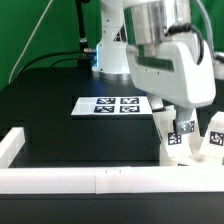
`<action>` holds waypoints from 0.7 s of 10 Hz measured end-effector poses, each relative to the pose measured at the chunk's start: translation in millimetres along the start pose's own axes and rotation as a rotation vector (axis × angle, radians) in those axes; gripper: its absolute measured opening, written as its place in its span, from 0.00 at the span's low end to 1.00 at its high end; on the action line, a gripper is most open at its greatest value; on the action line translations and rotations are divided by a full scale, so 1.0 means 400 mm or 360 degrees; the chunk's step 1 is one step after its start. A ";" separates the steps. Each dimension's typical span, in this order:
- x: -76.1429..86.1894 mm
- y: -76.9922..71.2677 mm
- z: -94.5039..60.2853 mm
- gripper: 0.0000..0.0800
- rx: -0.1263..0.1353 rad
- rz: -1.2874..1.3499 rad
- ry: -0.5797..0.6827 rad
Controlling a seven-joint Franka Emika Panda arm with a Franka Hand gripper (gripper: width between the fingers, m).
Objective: Assemble stool
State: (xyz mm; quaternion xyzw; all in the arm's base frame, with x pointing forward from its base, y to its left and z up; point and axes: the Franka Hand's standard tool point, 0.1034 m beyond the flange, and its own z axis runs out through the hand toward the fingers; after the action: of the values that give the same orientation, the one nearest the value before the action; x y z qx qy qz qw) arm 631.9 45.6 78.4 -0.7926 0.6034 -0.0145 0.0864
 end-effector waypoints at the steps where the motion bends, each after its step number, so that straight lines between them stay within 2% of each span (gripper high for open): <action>1: -0.001 -0.008 -0.008 0.66 0.0009 -0.0001 -0.0002; 2: 0.000 -0.009 -0.009 0.66 0.0011 0.0009 -0.0001; 3: 0.001 -0.009 -0.008 0.49 0.0012 0.0058 0.0000; 4: 0.000 -0.009 -0.009 0.42 0.0013 0.0149 0.0000; 7: 0.000 -0.009 -0.008 0.42 0.0012 0.0434 -0.0002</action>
Offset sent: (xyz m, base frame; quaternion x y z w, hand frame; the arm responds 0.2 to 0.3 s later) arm 0.0000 0.0000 0.0000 0.0000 0.0000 0.1296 0.9916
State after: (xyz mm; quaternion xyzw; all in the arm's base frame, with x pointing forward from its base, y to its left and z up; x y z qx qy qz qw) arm 634.9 46.1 82.0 -0.7028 0.7055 -0.0044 0.0909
